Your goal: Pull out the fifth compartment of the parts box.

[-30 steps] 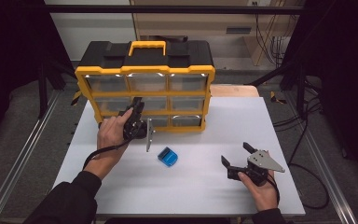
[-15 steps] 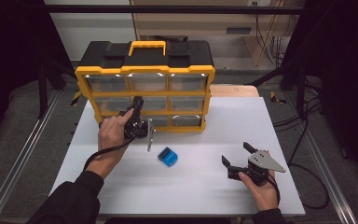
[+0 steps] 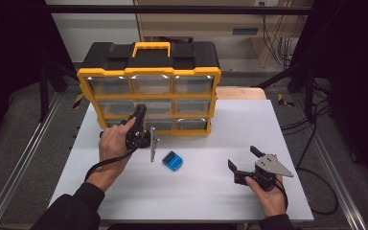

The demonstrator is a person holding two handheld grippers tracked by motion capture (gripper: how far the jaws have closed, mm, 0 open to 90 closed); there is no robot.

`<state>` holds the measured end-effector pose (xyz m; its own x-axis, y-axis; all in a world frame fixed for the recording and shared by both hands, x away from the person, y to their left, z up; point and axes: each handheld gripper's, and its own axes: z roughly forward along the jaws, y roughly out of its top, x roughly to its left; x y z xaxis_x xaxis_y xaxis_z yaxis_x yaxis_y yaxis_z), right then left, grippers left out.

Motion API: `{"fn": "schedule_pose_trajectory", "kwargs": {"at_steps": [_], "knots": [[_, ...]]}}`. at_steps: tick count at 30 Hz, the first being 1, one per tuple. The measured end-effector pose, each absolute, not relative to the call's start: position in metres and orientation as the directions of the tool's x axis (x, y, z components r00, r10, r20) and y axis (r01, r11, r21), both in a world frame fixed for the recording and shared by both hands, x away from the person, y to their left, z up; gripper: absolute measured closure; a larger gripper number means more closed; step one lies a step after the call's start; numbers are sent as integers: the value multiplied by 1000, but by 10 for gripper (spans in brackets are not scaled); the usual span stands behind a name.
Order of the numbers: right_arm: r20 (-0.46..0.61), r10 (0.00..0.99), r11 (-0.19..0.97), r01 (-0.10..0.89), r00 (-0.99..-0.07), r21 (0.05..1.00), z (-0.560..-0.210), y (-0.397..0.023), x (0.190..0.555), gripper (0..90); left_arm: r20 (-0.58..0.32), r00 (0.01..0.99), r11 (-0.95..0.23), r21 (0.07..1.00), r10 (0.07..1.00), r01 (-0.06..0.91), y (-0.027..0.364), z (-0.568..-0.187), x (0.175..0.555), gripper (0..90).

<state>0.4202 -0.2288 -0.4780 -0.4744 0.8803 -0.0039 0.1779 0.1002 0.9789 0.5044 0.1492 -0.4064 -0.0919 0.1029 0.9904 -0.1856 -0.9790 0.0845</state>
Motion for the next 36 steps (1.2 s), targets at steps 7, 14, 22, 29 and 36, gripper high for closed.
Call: {"fn": "schedule_pose_trajectory", "kwargs": {"at_steps": [7, 14, 22, 29, 36], "knots": [[-9, 880, 105, 176, -476, 979, -478, -228, 421, 47, 990, -84, -979, 94, 111, -180, 149, -408, 493, 786], [-9, 879, 105, 176, -476, 979, -478, -228, 420, 47, 989, -78, -978, 109, 124, -178, 149, -408, 484, 785], [-11, 879, 109, 178, -477, 978, -478, -228, 420, 48, 989, -70, -977, 115, 129, -179, 149, -406, 476, 785], [-7, 880, 105, 180, -476, 978, -478, -228, 420, 48, 989, -66, -977, 119, 132, -175, 149, -406, 469, 784], [-8, 879, 106, 179, -477, 978, -478, -228, 420, 48, 988, -64, -977, 129, 142, -171, 148, -404, 462, 781]]}}
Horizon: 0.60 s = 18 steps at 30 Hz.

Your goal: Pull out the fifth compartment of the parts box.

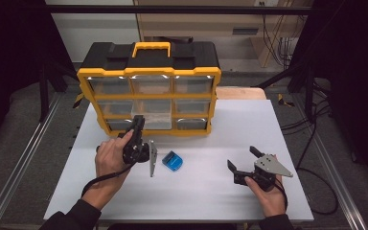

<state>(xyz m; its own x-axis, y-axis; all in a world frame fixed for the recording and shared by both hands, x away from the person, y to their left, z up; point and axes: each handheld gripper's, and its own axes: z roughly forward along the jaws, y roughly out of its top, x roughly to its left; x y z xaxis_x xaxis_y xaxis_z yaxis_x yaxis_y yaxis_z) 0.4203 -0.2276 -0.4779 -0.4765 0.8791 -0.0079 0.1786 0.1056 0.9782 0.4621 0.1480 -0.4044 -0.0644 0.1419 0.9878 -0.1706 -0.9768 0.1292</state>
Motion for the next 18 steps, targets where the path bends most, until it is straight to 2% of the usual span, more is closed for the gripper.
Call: {"fn": "schedule_pose_trajectory", "kwargs": {"at_steps": [18], "knots": [[-7, 878, 105, 178, -479, 978, -478, -227, 420, 48, 988, -41, -976, 143, 152, -167, 149, -403, 448, 774]]}}
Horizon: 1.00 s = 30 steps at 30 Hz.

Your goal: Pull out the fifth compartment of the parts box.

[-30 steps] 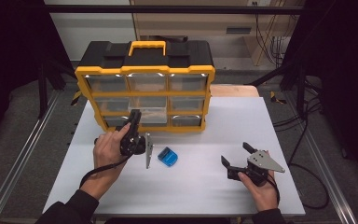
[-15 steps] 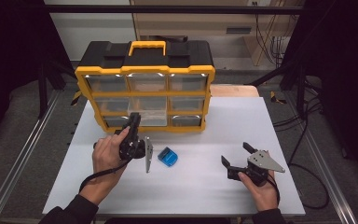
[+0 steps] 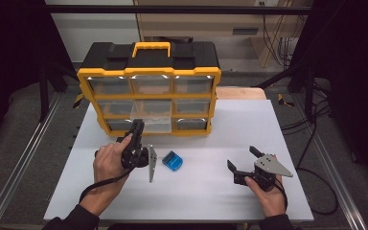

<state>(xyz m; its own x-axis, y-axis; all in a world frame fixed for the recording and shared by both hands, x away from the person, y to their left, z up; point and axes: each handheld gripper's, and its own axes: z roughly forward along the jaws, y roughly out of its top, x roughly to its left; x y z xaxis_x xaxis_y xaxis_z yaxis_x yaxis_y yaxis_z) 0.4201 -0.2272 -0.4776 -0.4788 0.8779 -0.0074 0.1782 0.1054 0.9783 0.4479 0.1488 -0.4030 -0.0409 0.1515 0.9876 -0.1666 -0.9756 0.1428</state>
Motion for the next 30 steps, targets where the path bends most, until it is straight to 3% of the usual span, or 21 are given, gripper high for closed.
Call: {"fn": "schedule_pose_trajectory", "kwargs": {"at_steps": [25, 28, 30], "knots": [[-9, 878, 107, 178, -479, 978, -478, -227, 420, 48, 982, -19, -968, 183, 189, -169, 150, -407, 435, 739], [-9, 878, 107, 178, -479, 978, -478, -227, 420, 48, 978, -2, -965, 204, 208, -164, 150, -405, 434, 711], [-9, 878, 107, 178, -479, 978, -478, -227, 420, 47, 974, 0, -960, 225, 228, -165, 150, -404, 434, 639]]}}
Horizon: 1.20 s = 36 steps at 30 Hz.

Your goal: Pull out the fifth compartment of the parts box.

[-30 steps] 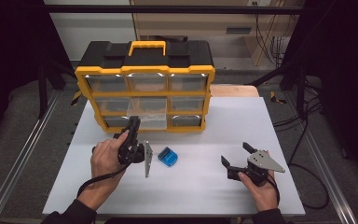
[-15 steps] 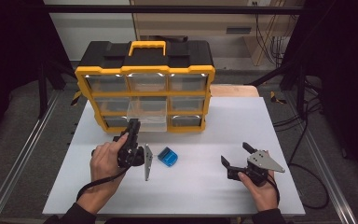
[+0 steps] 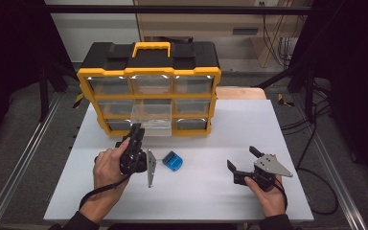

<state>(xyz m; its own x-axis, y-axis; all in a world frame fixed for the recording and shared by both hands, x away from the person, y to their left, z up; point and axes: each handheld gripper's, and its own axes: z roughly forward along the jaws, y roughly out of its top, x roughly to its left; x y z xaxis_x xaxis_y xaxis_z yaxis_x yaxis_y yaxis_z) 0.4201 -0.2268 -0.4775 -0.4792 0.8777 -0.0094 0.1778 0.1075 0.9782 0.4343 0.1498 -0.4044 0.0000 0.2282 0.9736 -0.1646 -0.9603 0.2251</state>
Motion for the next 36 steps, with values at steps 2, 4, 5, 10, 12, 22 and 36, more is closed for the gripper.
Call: {"fn": "schedule_pose_trajectory", "kwargs": {"at_steps": [2, 4, 5, 10, 12, 22, 36], "knots": [[-10, 877, 108, 177, -480, 978, -477, -226, 420, 46, 965, 11, -952, 260, 262, -159, 150, -403, 433, 541], [-11, 877, 110, 177, -481, 978, -477, -226, 420, 46, 956, 26, -944, 293, 293, -153, 151, -404, 433, 514], [-14, 876, 113, 177, -482, 978, -477, -226, 420, 46, 950, 41, -938, 313, 310, -150, 152, -404, 433, 481], [-23, 874, 124, 177, -485, 976, -478, -225, 420, 45, 943, 69, -932, 333, 326, -141, 153, -405, 434, 435], [-23, 874, 123, 176, -485, 977, -478, -225, 420, 45, 938, 75, -928, 346, 339, -137, 154, -404, 433, 413], [-32, 874, 133, 175, -485, 975, -477, -223, 419, 44, 883, 112, -876, 466, 455, -120, 163, -394, 429, 217], [-54, 877, 162, 188, -477, 969, -479, -216, 420, 45, 786, 219, -798, 601, 579, -50, 189, -393, 431, 127]]}}
